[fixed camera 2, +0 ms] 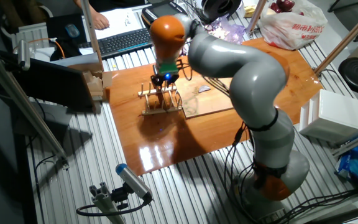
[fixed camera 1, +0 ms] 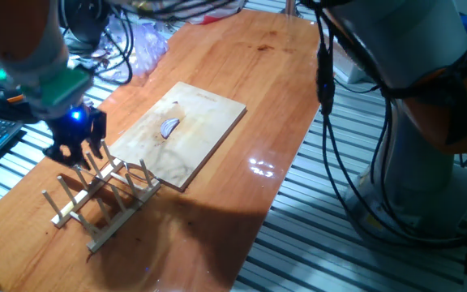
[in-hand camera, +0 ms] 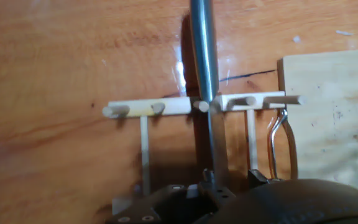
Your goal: Chop the onions
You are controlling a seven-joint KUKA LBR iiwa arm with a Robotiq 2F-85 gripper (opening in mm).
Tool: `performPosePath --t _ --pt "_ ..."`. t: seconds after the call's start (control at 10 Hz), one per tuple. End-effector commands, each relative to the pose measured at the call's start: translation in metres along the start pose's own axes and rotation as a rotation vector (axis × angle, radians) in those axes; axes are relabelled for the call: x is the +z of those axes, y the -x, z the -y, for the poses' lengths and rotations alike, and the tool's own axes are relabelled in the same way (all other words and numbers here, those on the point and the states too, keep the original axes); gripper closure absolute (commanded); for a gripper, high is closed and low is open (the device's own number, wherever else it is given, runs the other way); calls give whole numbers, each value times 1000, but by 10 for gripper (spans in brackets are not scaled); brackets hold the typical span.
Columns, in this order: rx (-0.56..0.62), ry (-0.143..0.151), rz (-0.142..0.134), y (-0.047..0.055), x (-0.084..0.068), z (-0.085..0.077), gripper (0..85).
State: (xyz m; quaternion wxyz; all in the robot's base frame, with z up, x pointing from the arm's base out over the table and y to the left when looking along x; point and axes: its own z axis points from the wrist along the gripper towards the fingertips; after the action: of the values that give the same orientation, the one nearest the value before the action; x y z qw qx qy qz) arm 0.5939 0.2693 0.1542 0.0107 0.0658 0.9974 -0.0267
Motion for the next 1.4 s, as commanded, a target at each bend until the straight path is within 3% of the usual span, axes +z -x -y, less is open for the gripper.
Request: performPosePath --t 0.0,0.1,0.3,0.5,0.7,0.8,1.3 --pt "7 -14 12 0 4 -4 510" --pt "6 -33 24 -1 6 -6 510" --pt "10 -34 40 1 14 -8 510" --pt "12 -59 48 2 20 -8 510" --pt "16 -117 41 5 28 -8 510" --pt "18 -132 33 6 34 -7 510" --pt "-19 -145 21 10 55 -1 510"
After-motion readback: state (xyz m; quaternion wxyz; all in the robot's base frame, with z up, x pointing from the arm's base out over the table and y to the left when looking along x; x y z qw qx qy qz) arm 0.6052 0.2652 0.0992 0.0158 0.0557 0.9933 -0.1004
